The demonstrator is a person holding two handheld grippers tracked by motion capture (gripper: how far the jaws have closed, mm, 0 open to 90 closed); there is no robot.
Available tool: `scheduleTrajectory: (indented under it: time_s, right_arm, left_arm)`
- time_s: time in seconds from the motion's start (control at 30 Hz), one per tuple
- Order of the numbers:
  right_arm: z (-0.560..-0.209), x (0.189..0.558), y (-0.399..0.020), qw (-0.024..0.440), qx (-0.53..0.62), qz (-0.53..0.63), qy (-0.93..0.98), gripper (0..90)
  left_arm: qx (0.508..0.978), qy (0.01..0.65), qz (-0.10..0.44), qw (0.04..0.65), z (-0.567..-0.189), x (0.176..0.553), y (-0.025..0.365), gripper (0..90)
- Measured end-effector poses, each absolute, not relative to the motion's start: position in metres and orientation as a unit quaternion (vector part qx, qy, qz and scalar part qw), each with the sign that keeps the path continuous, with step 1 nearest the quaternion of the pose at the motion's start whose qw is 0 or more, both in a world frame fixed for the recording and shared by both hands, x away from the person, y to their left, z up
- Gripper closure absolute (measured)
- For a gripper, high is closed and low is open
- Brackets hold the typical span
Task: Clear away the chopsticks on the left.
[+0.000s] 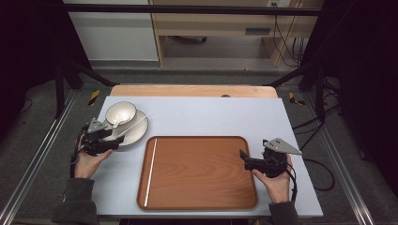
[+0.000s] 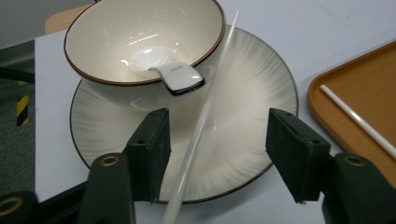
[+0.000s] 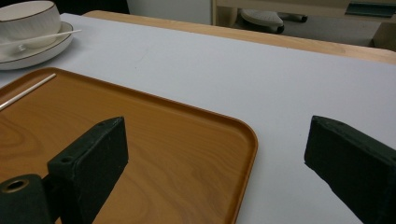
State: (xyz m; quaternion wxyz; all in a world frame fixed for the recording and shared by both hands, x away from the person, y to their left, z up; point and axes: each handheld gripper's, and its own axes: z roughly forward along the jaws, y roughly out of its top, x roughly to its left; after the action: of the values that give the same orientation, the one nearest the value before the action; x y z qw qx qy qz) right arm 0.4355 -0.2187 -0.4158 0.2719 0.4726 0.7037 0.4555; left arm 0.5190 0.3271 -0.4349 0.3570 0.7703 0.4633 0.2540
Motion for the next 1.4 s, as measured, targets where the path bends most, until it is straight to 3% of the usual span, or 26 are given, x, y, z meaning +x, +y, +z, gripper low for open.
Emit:
scheduleTrajectory:
  time_s: [0.57,1.07,1.4]
  right_arm:
    - [-0.418,0.437,-0.218,0.27,0.474,0.451,0.706,6.5]
    - [-0.418,0.437,-0.218,0.27,0.474,0.45,0.707,6.6]
    - [-0.417,0.436,-0.219,0.272,0.472,0.454,0.704,6.6]
  left_arm:
    - [0.777,0.478,0.222,0.345,-0.454,0.536,0.337,75.7]
    - [0.787,0.469,0.2,0.349,-0.452,0.533,0.327,84.0]
    - [0.777,0.48,0.199,0.357,-0.447,0.524,0.322,84.5]
